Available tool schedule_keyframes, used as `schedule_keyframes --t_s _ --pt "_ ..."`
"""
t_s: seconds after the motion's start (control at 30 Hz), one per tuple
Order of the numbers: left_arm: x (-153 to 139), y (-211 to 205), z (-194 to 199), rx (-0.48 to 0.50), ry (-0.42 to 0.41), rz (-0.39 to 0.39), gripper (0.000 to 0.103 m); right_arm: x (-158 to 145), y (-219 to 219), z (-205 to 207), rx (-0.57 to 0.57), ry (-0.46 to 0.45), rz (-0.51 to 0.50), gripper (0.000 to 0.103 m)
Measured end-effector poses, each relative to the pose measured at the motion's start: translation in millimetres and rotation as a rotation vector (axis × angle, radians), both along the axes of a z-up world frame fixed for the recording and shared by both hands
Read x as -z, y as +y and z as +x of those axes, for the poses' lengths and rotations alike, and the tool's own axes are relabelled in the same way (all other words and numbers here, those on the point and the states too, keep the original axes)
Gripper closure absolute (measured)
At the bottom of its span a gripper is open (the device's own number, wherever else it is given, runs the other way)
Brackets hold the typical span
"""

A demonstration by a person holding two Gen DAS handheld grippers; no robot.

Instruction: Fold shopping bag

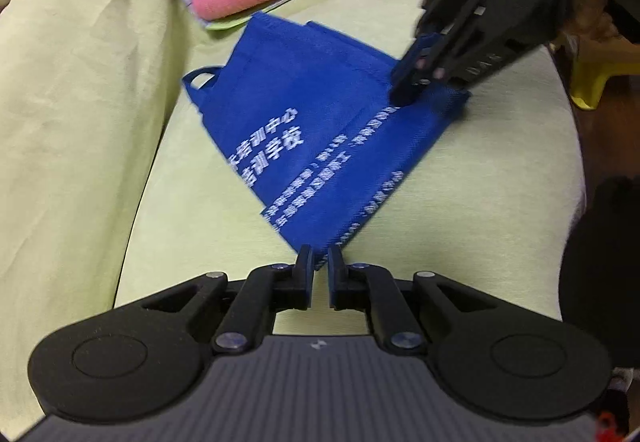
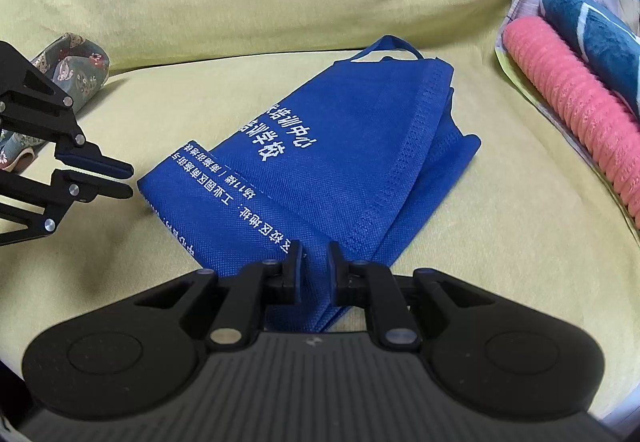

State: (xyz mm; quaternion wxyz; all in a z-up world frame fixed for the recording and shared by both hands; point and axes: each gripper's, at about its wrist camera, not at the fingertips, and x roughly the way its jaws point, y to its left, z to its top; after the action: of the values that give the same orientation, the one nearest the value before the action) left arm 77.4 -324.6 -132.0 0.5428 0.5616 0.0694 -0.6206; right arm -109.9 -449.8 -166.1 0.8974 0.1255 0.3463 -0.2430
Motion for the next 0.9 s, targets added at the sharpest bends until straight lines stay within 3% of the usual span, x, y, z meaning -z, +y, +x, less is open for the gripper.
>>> schedule_keyframes --t_s 0.07,0.33,0.4,0.5,0.57,0.73,0.8,0.9 --pt "7 5 -5 0.048 -0.034 0.018 0.077 0 -1 -1 0.000 -0.005 0.004 0.092" --pt "17 4 -10 0.083 -0.058 0.038 0.076 1 -3 -3 -0.002 -0.021 0.019 0.092" --pt "28 12 -19 0.175 -0.183 0.033 0.073 1 -3 -3 -0.003 -0.022 0.017 0.092" --pt "50 26 -27 0.335 -0.410 -0.011 0.057 1 -2 -3 -0.005 -0.023 0.014 0.092" --pt "60 29 -28 0.398 -0.506 -0.036 0.056 2 -3 -3 -0.006 -0.026 0.013 0.092" --pt "75 18 -23 0.498 -0.621 -0.051 0.057 2 -2 -4 -0.007 -0.032 0.012 0.092" --pt "84 8 -19 0.548 -0.670 -0.042 0.066 3 -2 -4 -0.010 -0.035 0.009 0.092" --pt "86 -5 -14 0.596 -0.656 0.017 0.074 4 -2 -5 -0.010 -0.040 0.005 0.092"
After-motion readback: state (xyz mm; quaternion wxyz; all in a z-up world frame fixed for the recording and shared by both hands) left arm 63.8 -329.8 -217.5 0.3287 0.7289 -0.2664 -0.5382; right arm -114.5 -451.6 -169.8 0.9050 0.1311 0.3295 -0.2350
